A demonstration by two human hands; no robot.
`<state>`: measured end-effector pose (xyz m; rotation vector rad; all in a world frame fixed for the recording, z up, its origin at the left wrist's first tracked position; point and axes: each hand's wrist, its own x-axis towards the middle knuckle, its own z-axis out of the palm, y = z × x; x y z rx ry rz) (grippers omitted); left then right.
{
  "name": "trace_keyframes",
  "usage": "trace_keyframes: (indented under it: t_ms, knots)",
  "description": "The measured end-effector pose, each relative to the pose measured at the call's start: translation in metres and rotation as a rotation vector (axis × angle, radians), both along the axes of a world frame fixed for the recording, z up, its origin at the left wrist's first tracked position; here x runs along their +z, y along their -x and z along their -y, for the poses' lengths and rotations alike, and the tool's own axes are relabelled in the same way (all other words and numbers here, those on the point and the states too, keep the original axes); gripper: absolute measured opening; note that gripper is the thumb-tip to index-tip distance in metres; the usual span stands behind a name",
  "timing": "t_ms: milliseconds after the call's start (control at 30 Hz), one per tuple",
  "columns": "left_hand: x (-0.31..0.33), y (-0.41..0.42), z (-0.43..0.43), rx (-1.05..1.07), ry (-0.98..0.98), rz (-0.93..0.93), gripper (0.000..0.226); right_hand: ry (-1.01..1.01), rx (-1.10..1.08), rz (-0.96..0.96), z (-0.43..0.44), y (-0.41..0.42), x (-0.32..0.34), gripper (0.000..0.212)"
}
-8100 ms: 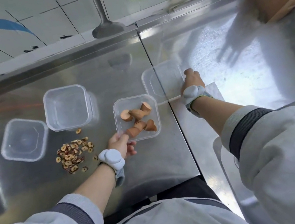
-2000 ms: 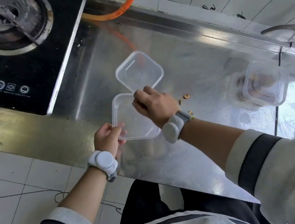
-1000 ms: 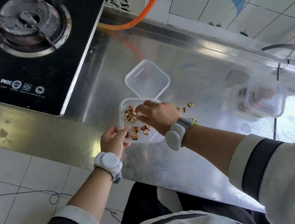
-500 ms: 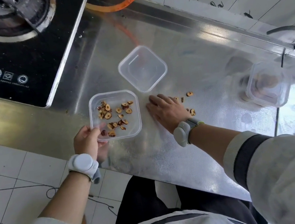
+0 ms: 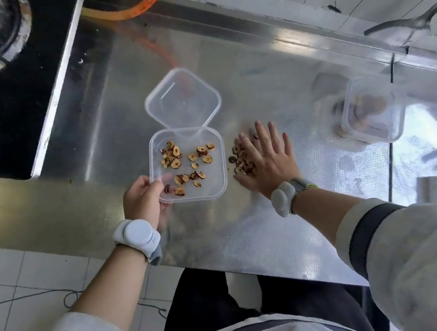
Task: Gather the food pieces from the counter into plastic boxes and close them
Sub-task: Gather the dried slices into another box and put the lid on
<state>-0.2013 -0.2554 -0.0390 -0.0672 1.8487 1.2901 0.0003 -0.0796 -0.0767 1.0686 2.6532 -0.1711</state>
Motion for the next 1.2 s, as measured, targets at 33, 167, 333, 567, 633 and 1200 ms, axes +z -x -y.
trace_keyframes:
  t_ms: [33, 167, 333, 567, 633, 1200]
  knots:
    - [-0.001, -0.001, -0.003, -0.007, 0.002, 0.003, 0.02, -0.02, 0.019, -0.007, -0.001, -0.001, -0.003, 0.083]
    - [-0.007, -0.003, -0.008, -0.055, 0.02, -0.018, 0.023, -0.099, 0.098, -0.133, -0.001, 0.002, -0.014, 0.064]
    - [-0.008, -0.006, -0.013, -0.069, 0.041, -0.054, 0.019, -0.088, 0.143, -0.272, -0.005, 0.014, -0.018, 0.045]
    - [-0.015, -0.003, -0.011, -0.076, 0.049, -0.077, 0.018, -0.095, 0.186, -0.339, -0.008, 0.024, -0.023, 0.024]
    - [-0.016, -0.003, -0.01, -0.079, 0.048, -0.086, 0.017, -0.076, 0.178, -0.347, -0.01, 0.026, -0.024, 0.022]
    - [-0.015, -0.002, -0.012, -0.053, 0.012, -0.068, 0.02, 0.055, 0.072, -0.288, -0.021, 0.038, 0.01, 0.021]
